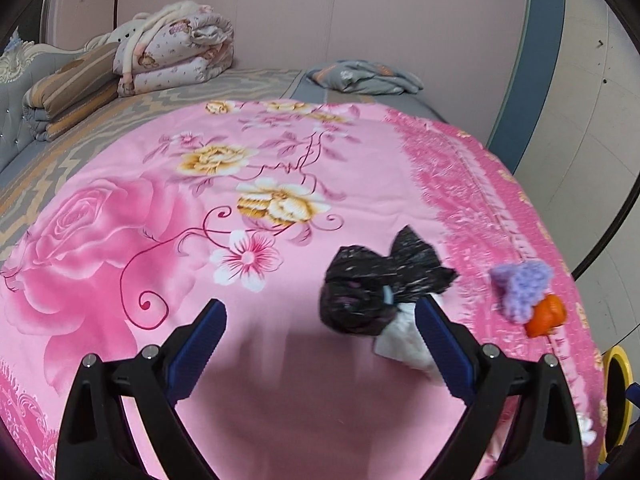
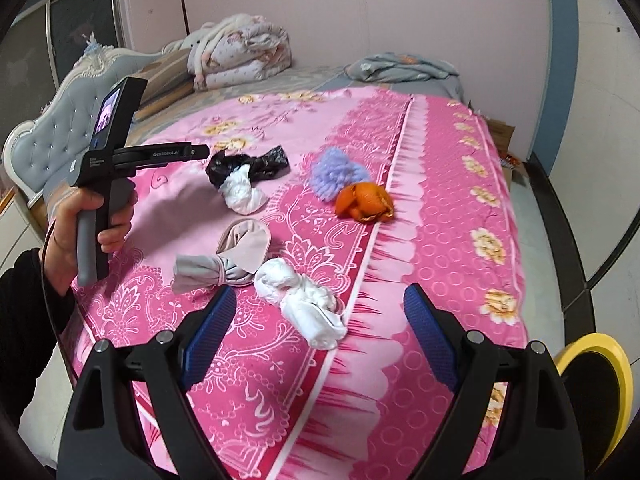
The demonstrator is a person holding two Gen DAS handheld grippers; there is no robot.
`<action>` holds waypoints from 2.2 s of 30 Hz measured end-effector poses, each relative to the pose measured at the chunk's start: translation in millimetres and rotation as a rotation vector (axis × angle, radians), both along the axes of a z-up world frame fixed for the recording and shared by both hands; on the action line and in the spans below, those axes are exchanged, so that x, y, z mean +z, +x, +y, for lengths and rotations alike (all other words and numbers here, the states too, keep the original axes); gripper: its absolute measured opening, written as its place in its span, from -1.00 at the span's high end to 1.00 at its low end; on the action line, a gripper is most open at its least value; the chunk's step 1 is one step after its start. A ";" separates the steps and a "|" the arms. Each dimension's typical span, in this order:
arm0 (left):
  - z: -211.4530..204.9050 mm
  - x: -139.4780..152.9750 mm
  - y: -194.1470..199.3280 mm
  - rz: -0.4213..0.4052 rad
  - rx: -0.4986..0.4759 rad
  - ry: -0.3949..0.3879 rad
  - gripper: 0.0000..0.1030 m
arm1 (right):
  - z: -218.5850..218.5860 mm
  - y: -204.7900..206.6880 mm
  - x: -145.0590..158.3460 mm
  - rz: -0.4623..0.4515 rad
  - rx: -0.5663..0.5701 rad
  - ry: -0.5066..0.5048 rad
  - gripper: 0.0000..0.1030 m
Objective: Collect trash
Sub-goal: 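Move both open tools back over the trash on the bed, then grasp the black plastic bag with the left tool while the right tool grasps the white tissue bundle, then carry the black bag and white tissue bundle over the bin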
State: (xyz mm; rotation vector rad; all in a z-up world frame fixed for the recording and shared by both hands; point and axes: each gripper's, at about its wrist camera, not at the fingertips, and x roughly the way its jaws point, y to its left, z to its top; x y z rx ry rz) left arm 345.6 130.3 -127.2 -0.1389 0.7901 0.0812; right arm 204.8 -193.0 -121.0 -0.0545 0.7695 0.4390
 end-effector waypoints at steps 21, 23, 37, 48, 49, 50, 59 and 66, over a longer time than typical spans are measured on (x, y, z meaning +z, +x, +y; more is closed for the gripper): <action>-10.4 -47.0 73.1 0.103 -0.103 -0.074 -0.03 | 32.0 46.8 -46.3 0.089 0.086 -0.034 -0.06; -15.9 -47.7 72.7 0.094 -0.122 -0.068 0.21 | 31.9 47.5 -48.0 0.096 0.093 -0.028 0.02; -16.1 -39.8 67.5 0.051 -0.122 -0.089 0.44 | 34.2 38.1 -46.0 0.088 0.096 -0.006 0.41; -11.9 -3.4 47.1 0.002 -0.105 -0.095 0.45 | 16.5 18.0 -16.4 0.037 0.057 0.008 0.43; -11.9 0.2 45.0 -0.003 -0.105 -0.093 0.45 | 14.9 16.4 -14.5 0.034 0.054 0.010 0.43; -12.5 6.0 41.6 -0.012 -0.105 -0.091 0.45 | 13.2 14.7 -12.1 0.031 0.050 0.013 0.43; -13.1 40.9 11.9 -0.064 -0.105 -0.084 0.45 | -3.8 -9.2 6.8 0.005 0.001 0.028 0.43; -24.5 65.0 -22.4 -0.118 -0.119 -0.104 0.45 | -19.4 -32.2 27.2 -0.033 -0.032 0.052 0.43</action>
